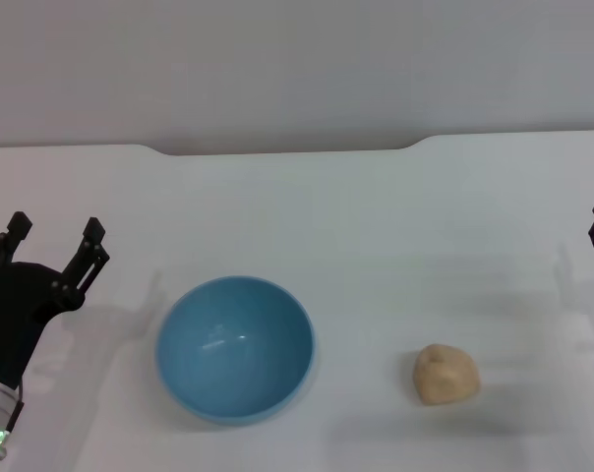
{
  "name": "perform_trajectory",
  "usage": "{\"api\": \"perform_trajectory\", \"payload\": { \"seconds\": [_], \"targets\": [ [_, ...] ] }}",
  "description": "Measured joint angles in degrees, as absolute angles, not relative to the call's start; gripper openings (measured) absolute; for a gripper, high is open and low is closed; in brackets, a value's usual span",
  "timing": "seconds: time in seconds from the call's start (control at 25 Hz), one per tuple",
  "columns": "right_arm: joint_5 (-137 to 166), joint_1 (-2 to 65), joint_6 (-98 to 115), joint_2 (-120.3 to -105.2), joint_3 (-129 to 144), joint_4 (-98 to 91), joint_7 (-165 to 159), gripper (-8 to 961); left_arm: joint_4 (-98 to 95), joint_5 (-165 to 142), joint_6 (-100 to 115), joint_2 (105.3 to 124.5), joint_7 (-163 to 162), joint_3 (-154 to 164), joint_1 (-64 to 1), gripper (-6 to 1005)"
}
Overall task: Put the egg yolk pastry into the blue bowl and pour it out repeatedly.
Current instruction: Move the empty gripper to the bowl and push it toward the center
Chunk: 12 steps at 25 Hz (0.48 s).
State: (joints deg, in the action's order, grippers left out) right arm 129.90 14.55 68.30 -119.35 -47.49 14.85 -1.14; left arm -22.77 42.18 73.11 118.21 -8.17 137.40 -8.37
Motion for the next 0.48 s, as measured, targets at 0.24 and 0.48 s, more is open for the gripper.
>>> {"api": "perform_trajectory", "payload": {
  "seconds": [0.24, 0.48],
  "targets": [
    [129.86, 14.97, 68.30, -119.30, -47.86, 14.85, -1.14, 453, -22.67, 42.19, 73.13, 118.21, -8.17, 137.64, -8.61, 870],
    [129.82, 15.89, 68.30, -119.22, -48.00, 14.68, -1.14, 453, -22.78, 42.19, 73.13, 118.33, -8.31, 137.34, -8.75, 871]
  ]
}}
